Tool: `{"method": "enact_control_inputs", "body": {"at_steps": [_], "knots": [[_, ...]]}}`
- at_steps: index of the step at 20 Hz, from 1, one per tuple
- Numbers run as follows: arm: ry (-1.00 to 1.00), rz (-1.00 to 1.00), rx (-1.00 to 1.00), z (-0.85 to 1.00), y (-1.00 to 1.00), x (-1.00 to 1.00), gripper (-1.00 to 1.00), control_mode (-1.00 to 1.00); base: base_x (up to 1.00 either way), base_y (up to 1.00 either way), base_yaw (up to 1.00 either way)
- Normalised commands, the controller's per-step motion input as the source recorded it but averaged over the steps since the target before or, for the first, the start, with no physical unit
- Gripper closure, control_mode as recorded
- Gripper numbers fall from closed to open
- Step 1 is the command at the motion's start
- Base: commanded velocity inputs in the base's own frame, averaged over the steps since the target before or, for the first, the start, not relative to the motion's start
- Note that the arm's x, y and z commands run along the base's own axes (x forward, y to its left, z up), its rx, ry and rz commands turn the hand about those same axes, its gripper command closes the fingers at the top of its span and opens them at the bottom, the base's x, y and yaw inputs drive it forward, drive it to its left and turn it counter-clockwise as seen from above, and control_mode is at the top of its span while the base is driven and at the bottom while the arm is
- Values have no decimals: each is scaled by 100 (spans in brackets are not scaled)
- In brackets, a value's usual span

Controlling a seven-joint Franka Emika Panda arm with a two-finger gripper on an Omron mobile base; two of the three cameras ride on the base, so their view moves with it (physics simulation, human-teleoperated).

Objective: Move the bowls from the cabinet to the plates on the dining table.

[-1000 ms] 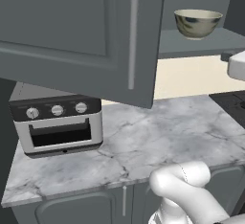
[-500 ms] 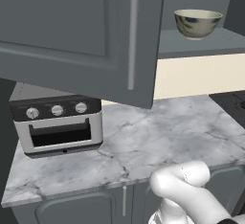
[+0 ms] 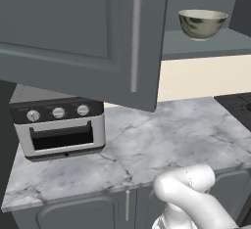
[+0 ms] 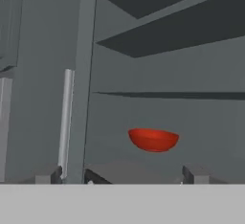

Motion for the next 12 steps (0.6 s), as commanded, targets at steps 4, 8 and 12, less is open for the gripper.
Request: {"method": "enact_control_inputs", "body": {"at_steps": [4, 8, 12], "knots": [[-12, 8, 0, -9, 1, 17, -100, -100, 0, 0, 0], [-1, 0, 0, -1, 1, 26, -100, -100, 0, 0, 0], [0, 1, 0, 0, 19, 28, -100, -100, 0, 0, 0]]}}
